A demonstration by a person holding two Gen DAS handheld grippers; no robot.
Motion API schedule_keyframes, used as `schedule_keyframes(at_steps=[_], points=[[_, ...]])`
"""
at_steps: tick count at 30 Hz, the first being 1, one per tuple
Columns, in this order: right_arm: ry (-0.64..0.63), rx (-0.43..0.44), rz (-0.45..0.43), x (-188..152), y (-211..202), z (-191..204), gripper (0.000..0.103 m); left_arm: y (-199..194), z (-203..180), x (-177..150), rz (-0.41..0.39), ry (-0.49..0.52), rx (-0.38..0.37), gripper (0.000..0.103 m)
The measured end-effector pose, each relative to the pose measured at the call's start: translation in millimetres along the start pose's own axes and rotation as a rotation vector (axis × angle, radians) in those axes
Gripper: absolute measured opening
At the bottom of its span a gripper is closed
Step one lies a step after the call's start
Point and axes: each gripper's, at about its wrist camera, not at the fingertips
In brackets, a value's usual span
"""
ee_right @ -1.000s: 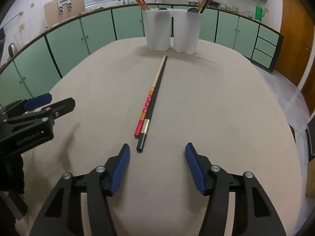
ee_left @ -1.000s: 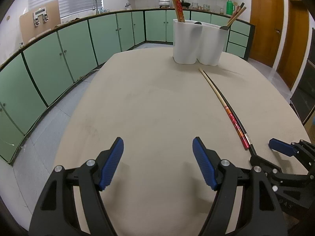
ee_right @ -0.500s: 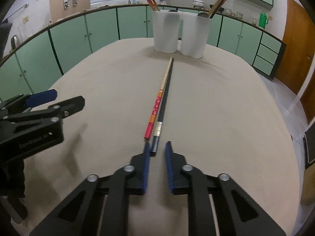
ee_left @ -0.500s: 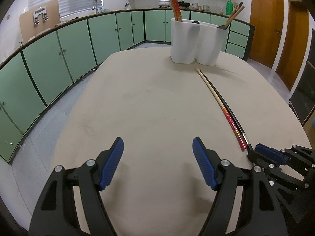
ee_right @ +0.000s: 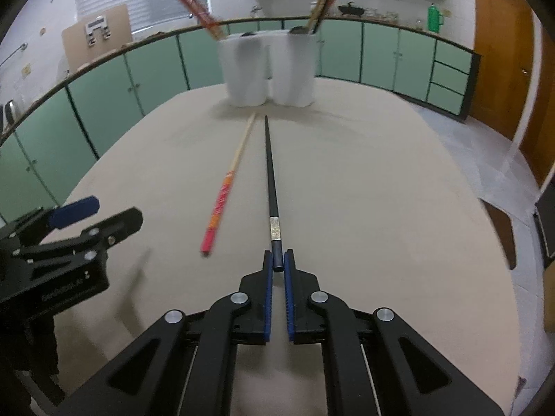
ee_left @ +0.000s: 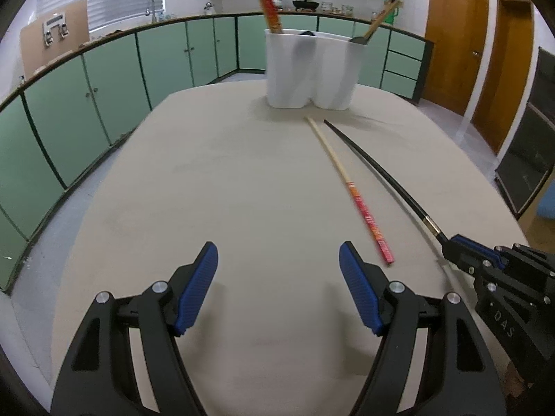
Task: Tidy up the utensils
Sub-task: 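Grasp the black chopstick at its end with the right tool, then grasp the red-and-wood chopstick at its end with the left tool, then lift both chopsticks, carry them to the white holder and lower them in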
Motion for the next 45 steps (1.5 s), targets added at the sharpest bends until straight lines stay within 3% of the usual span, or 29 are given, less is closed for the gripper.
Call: schedule_keyframes(at_steps=[8,15,21,27,37,45], points=[[0.056,-0.021,-0.007,0.9,-1.4,-32.2,0.006,11.5,-36.3,1.1,0.018,0.018,-0.057,0.064],[0.07,-0.017,-0.013,2.8,-0.8,-43.4,0.006,25.4,-56.5,5.4,0.058,0.016,-0.065,0.056],[0.078,-0.002,-0.014,2.5,0.8,-49.5,0.006,32.3,-62.9,8.1,0.08,0.006,-0.048,0.041],[0.085,0.009,-0.009,1.6,1.5,-49.5,0.006,32.9,-63.4,9.2,0.08,0.004,-0.032,0.006],[0.064,-0.005,-0.017,4.1,-2.7,-47.4,0.006,28.7,-61.3,10.8,0.068,-0.003,-0.033,0.005],[0.039,-0.013,-0.051,10.0,-17.6,-45.1,0.006,0.1,-59.8,15.7,-0.001,0.015,-0.032,0.005]])
Point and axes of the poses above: each gripper's, at about its wrist camera, not at the fingertips, and y roughly the way its jaws point, z to its left, x to its top, and after that the axes turned 8 degrees about z, right-handed
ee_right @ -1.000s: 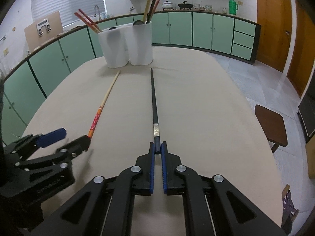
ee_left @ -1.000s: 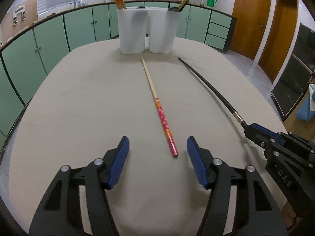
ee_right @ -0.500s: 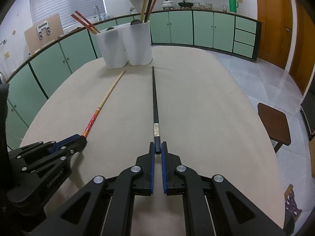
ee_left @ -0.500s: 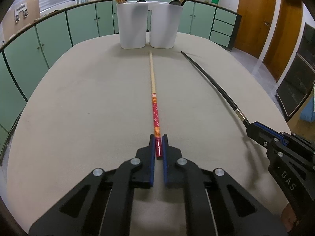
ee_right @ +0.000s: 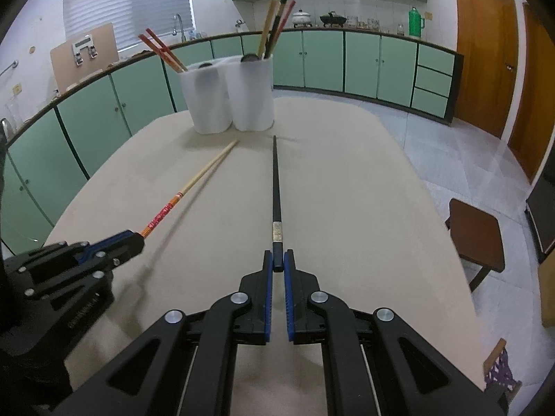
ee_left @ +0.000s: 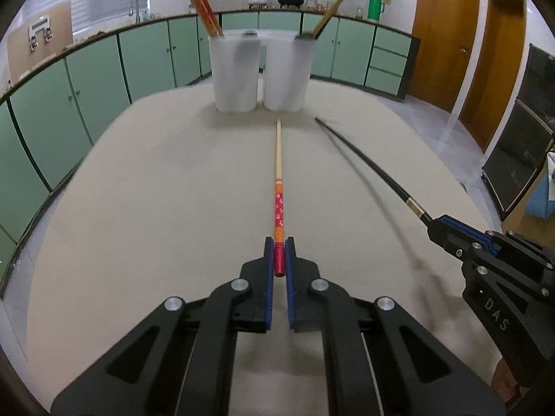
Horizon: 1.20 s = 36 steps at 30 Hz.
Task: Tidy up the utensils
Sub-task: 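Lift both chopsticks, carry them to the white holder and lower them in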
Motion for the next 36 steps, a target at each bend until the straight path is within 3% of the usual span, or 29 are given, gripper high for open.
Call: schedule_keyframes(at_steps=[12,23,36], points=[[-0.056,-0.001,-0.109,40.9,-38.0,4.6,0.006,-51.8,8.7,34.4,-0.138,0.009,-0.001,0.005],[-0.094,0.048,-0.193,98.6,-73.0,9.6,0.006,-91.7,14.4,77.5,-0.258,0.042,-0.02,0.005],[-0.119,0.16,-0.2,155.0,-100.3,17.2,0.006,-124.0,19.2,115.0,-0.325,0.073,-0.088,0.005]])
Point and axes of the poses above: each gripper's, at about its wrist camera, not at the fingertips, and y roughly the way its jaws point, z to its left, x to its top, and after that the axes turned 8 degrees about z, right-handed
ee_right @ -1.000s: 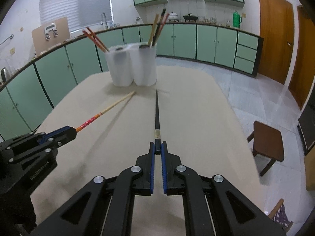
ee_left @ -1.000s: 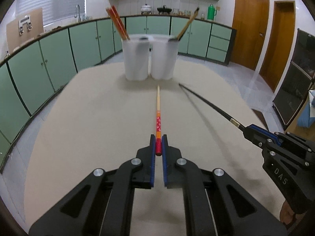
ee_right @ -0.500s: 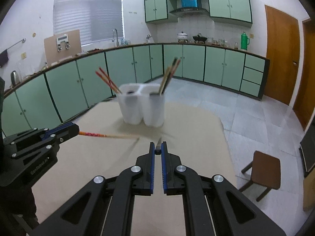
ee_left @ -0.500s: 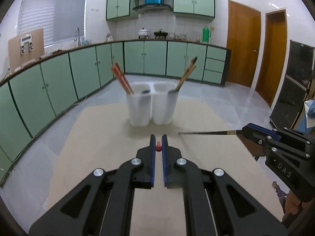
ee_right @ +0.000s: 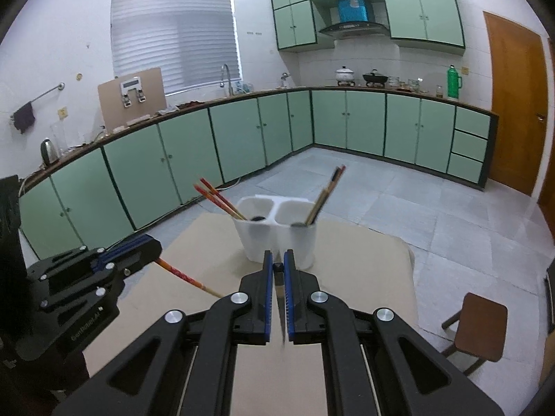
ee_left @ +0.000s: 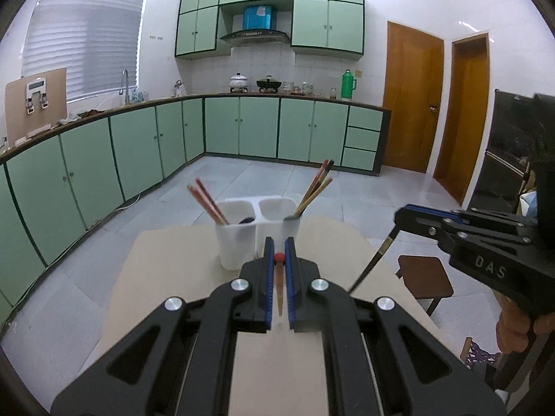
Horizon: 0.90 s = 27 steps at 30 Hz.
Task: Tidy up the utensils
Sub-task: 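Lift both chopsticks, carry them to the white holder and lower them in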
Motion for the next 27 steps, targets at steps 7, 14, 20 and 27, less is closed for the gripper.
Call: schedule_keyframes(at_steps=[7,14,20,27], points=[[-0.014,0.058,-0.027,30.3,-5.7,3.0,0.006,-11.2,7.1,17.2,-0.03,-0.002,-0.042,0.005],[-0.016,0.081,-0.102,69.8,-16.5,3.5,0.006,-21.0,12.2,46.0,-0.098,0.023,-0.04,0.005],[-0.041,0.077,-0.186,111.5,-26.3,8.7,0.006,-32.1,15.0,85.7,-0.194,0.04,-0.021,0.005],[-0.05,0.042,-0.26,156.2,-21.8,7.0,0.006,-23.8,17.6,132.1,-0.276,0.037,0.014,0.005]])
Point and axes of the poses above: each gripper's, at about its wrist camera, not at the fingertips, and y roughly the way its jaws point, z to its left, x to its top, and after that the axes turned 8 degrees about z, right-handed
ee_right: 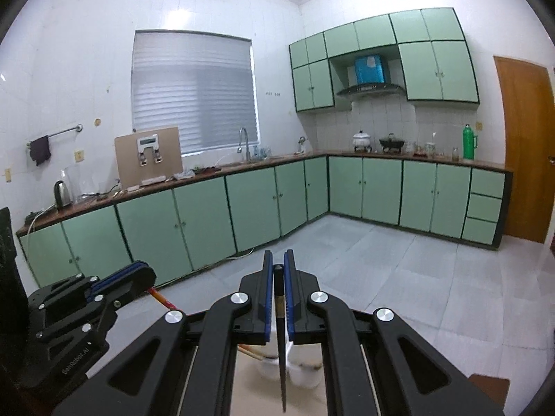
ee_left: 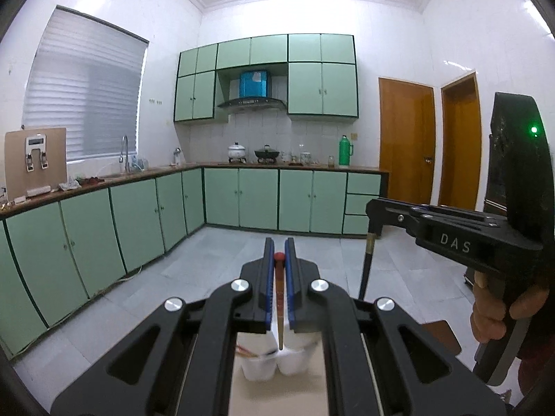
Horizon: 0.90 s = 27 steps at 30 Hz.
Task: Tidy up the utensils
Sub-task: 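Lift both chopsticks, carry them to the white holder and lower them in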
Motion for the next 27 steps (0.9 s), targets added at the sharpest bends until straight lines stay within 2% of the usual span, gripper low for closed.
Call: schedule_keyframes(at_steps=[5,12,21,27], points=[[0.029,-0.023,-0.022,18.6,23.9,-10.5,0.006,30.2,3.1,11.2,0.014,-0.003,0.021,0.005],[0.068,-0.041,-0.007,24.6,64.7,-26.4,0.006,71.5,10.3,4.1,0.062,-0.01,0.031,0.005],[0.07,-0.079,0.078,-13.8,116.8,-39.6,0.006,127.2,27.8,-20.4,0.15,-0.023,0.04,0.005],[0.087,-0.086,0.124,-35.3,133.7,-47.5,0.006,150.6,40.5,-40.6,0.21,-0.038,0.046,0.005]])
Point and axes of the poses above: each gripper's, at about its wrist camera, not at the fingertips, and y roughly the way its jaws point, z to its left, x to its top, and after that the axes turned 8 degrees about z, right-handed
